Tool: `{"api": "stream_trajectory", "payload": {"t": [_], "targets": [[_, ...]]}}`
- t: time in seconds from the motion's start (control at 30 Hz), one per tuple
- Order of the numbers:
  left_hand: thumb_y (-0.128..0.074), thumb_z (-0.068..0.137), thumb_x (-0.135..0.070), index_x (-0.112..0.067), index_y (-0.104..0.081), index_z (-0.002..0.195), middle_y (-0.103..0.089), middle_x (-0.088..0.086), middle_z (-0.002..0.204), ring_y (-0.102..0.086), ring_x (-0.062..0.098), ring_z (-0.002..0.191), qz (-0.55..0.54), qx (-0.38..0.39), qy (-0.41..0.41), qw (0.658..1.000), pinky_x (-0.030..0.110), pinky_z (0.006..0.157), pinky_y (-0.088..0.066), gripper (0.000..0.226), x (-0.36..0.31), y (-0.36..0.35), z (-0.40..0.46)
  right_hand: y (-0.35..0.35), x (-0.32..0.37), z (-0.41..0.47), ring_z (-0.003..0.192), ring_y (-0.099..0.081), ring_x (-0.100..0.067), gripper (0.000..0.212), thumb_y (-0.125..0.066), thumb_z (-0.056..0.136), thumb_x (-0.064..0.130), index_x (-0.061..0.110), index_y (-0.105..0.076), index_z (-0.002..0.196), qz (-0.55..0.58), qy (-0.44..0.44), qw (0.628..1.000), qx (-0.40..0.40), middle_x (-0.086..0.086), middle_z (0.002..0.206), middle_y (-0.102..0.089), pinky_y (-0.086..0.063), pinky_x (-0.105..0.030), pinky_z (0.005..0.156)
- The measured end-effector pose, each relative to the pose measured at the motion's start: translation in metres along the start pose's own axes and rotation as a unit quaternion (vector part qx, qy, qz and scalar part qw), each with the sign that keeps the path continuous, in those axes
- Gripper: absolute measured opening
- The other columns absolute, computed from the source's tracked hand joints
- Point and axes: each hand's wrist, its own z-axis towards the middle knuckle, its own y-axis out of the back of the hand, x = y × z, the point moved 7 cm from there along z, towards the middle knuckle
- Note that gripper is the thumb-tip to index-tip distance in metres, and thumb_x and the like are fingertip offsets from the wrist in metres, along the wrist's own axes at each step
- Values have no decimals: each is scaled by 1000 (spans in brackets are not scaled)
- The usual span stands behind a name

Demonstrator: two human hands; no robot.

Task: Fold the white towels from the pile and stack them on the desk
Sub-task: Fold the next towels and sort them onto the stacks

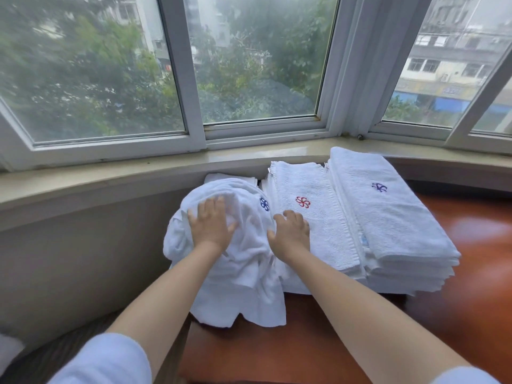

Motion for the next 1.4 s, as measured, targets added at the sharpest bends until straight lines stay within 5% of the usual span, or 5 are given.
{"api": "stream_trajectory", "payload": {"t": [0.27,0.6,0.83,1.03,1.4], "targets": [[-45,98,-20,-12,-55,83,-56,6,94,-52,28,98,-191,15,16,981,43,99,-35,19,-13,46,24,15,32,4,134,-28,-22,66,-56,89,40,21,-29,146,144,28,989,28,-2,147,-30,-31,-35,106],[-53,97,-17,-18,-58,73,-58,-3,60,-54,11,56,-748,17,112,654,21,52,-44,25,-48,108,25,44,40,9,100,-62,-28,27,-65,86,29,16,-59,109,459,-99,882,-32,-7,107,-65,-52,-39,81],[-70,65,-12,-33,-14,153,-19,-1,148,-23,20,137,-390,145,33,909,41,110,-33,106,-10,47,-8,156,44,15,75,-50,-25,17,-53,93,27,13,-58,86,527,-94,826,-178,-6,79,-58,-39,-32,68],[-72,73,-31,-21,-52,131,-35,9,145,-34,30,133,-361,40,-34,931,43,107,-34,63,-53,66,-3,217,60,-4,57,-47,-14,18,-70,81,23,13,-56,75,632,-17,728,-266,2,65,-56,-40,-31,57],[-44,97,-16,-22,-53,78,-52,1,78,-49,19,72,-783,29,167,599,30,65,-42,22,-98,80,3,172,-13,-7,104,-56,-27,45,-63,86,31,21,-36,120,495,-87,829,-246,-4,115,-54,-39,-31,78]]}}
